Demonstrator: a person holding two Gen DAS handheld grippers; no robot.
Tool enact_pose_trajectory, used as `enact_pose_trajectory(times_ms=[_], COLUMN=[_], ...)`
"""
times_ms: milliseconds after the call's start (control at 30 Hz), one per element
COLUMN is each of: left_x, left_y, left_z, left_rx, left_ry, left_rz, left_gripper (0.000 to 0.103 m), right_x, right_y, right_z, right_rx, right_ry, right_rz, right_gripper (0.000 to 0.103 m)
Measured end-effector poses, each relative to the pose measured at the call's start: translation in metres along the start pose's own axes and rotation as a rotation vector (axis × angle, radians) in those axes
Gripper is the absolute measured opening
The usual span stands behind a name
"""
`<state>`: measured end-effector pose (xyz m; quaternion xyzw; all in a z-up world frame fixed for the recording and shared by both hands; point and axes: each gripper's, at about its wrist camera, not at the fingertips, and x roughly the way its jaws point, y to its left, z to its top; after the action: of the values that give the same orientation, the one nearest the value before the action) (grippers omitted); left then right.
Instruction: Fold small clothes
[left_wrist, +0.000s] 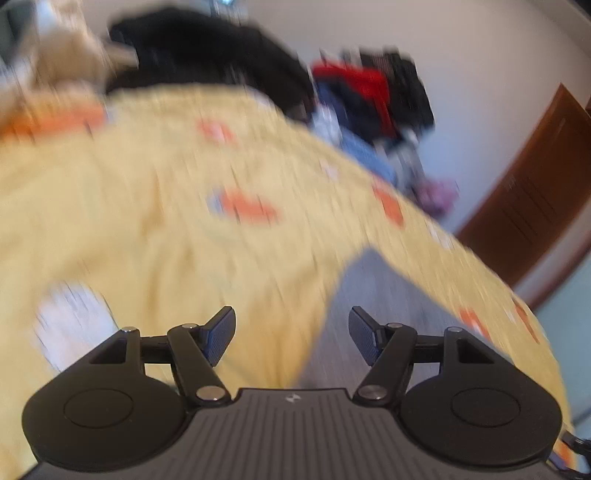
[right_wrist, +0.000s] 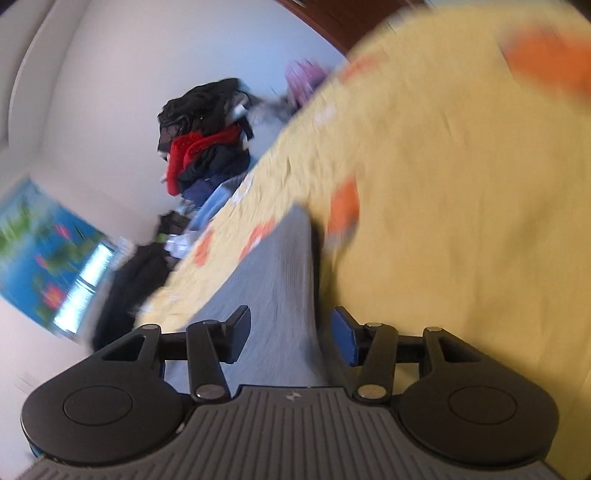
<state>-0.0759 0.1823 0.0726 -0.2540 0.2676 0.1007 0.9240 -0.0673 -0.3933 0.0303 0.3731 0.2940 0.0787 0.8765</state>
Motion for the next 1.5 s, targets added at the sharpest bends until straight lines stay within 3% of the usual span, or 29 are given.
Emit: enact_pose_trajectory(times_ms=[33, 67, 100, 167, 267, 367, 433, 467, 500, 533, 567, 667, 733, 800, 867, 900, 933, 967, 1033, 1067, 1100, 1233, 1300, 1367, 1400, 1500], left_x=[-0.003, -0.001, 0.007, 0.036, 0.105, 0.162, 0.182, 0.188, 0.193, 0.193, 0.192, 0.187, 0.181, 0.177, 0.167, 0.159, 0.148, 0.135, 0.118, 0.118, 0.122, 0.164, 0.184, 0.185, 0.185, 0.188], left_y=[-0.008, -0.022, -0.038, -0.073, -0.106, -0.12, -0.126, -0.13, -0.133, -0.134, -0.136, -0.145, -0.146, -0.15, -0.157, -0.159, -0.16, -0.161, -0.171, -0.178, -0.186, -0.204, -0.197, -0.185, -0.18, -0.173], left_z=[0.01, 0.02, 0.026, 0.03, 0.036, 0.03, 0.017, 0.011, 0.006, 0.004, 0.003, -0.011, -0.017, -0.022, -0.024, -0.022, -0.02, -0.019, -0.015, -0.015, -0.017, -0.033, -0.044, -0.044, -0.041, -0.034], left_rx=[0.043, 0.107, 0.183, 0.336, 0.456, 0.468, 0.525, 0.565, 0.6, 0.614, 0.615, 0.69, 0.714, 0.751, 0.786, 0.795, 0.797, 0.792, 0.781, 0.782, 0.786, 0.781, 0.789, 0.745, 0.713, 0.658], left_ry=[-0.047, -0.073, -0.079, -0.053, 0.091, 0.248, 0.286, 0.274, 0.261, 0.265, 0.256, 0.175, 0.124, 0.098, 0.068, 0.036, -0.007, -0.052, -0.101, -0.092, -0.073, 0.025, 0.072, 0.07, 0.084, 0.113], left_rz=[0.006, -0.005, -0.014, -0.015, -0.018, 0.044, 0.032, 0.067, 0.082, 0.045, 0.018, 0.08, 0.088, 0.114, 0.167, 0.195, 0.193, 0.166, 0.094, 0.068, 0.054, 0.081, 0.122, 0.088, 0.076, 0.049], left_gripper=[0.068, 0.076, 0.085, 0.088, 0.088, 0.087, 0.087, 0.082, 0.055, 0.044, 0.024, 0.02, 0.02, 0.022, 0.023, 0.023, 0.023, 0.029, 0.048, 0.066, 0.069, 0.069, 0.069, 0.069, 0.07, 0.072], right_x=[0.004, 0.012, 0.024, 0.051, 0.108, 0.155, 0.169, 0.171, 0.173, 0.177, 0.177, 0.166, 0.167, 0.166, 0.16, 0.153, 0.144, 0.132, 0.116, 0.116, 0.121, 0.161, 0.186, 0.206, 0.202, 0.2], right_y=[0.009, 0.02, 0.028, 0.037, 0.047, 0.042, 0.042, 0.044, 0.044, 0.047, 0.047, 0.039, 0.026, 0.021, 0.028, 0.033, 0.041, 0.049, 0.069, 0.078, 0.09, 0.122, 0.115, 0.093, 0.083, 0.067], right_z=[0.009, 0.017, 0.025, 0.04, 0.064, 0.08, 0.076, 0.072, 0.07, 0.068, 0.066, 0.069, 0.071, 0.068, 0.067, 0.067, 0.067, 0.068, 0.069, 0.068, 0.066, 0.038, 0.026, 0.016, 0.012, 0.029], right_rx=[-0.069, -0.138, -0.199, -0.292, -0.355, -0.302, -0.307, -0.326, -0.343, -0.362, -0.378, -0.36, -0.304, -0.286, -0.288, -0.291, -0.306, -0.332, -0.365, -0.369, -0.377, -0.534, -0.566, -0.59, -0.627, -0.502], right_ry=[-0.005, 0.007, 0.029, 0.064, 0.12, 0.214, 0.257, 0.257, 0.259, 0.278, 0.278, 0.22, 0.228, 0.209, 0.194, 0.168, 0.117, 0.056, -0.008, -0.001, 0.023, 0.063, 0.102, 0.132, 0.072, 0.073], right_rz=[-0.013, -0.011, -0.002, 0.003, -0.055, -0.13, -0.106, -0.102, -0.098, -0.104, -0.119, -0.111, -0.1, -0.085, -0.083, -0.094, -0.098, -0.079, -0.009, 0.026, 0.05, 0.013, -0.08, -0.191, -0.171, -0.119], right_gripper=[0.059, 0.062, 0.067, 0.071, 0.071, 0.071, 0.068, 0.061, 0.037, 0.015, 0.015, 0.013, 0.012, 0.013, 0.029, 0.042, 0.047, 0.049, 0.063, 0.067, 0.071, 0.069, 0.069, 0.062, 0.06, 0.061])
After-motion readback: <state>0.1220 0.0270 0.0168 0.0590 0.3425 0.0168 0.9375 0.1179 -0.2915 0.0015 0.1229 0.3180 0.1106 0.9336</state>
